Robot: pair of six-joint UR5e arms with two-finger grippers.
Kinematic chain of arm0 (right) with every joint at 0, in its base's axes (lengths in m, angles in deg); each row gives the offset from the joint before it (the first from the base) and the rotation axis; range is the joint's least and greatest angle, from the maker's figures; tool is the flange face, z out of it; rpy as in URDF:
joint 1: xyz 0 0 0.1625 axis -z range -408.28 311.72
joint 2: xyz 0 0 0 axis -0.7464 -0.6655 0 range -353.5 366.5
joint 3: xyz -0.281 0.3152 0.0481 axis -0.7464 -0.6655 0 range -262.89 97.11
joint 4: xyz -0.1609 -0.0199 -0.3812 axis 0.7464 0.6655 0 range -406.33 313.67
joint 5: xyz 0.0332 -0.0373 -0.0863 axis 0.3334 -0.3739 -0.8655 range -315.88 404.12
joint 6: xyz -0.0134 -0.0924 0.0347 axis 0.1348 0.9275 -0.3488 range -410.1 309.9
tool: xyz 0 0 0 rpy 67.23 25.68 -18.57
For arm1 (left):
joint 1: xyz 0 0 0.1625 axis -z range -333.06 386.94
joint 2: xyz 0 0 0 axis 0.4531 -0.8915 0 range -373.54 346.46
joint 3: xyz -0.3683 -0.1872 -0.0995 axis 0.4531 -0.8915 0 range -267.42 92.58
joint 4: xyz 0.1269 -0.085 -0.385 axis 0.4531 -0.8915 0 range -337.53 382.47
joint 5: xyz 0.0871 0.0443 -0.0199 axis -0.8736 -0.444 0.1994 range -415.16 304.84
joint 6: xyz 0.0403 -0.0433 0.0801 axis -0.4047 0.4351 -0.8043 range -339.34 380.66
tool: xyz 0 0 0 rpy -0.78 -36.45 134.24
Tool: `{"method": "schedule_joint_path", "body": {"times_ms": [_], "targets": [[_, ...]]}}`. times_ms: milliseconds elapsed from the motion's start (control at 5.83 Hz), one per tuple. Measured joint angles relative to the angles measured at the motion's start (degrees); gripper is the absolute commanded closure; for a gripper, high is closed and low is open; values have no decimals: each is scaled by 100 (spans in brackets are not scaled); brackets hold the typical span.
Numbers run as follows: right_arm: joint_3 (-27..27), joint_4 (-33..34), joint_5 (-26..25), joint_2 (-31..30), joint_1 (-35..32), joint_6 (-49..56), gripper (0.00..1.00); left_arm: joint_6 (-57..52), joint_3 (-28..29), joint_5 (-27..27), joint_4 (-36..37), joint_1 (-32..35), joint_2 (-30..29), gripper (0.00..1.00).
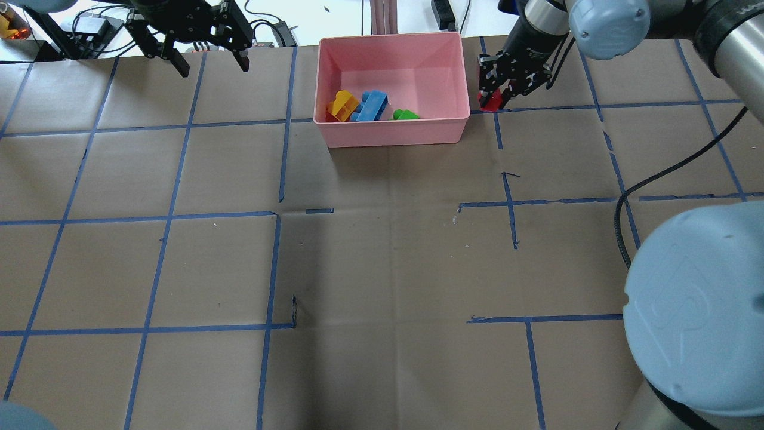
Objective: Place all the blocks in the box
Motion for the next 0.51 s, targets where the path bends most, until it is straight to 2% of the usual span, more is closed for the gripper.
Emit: {"method": "schedule_joint_path", "body": {"times_ms": [172, 515], "targets": [[-31, 529, 469, 194, -167, -509, 95, -95, -299, -3, 63, 0, 277, 1], [-231, 1126, 782, 507, -313, -816, 93, -123, -837, -239, 192, 18, 704, 1]]}}
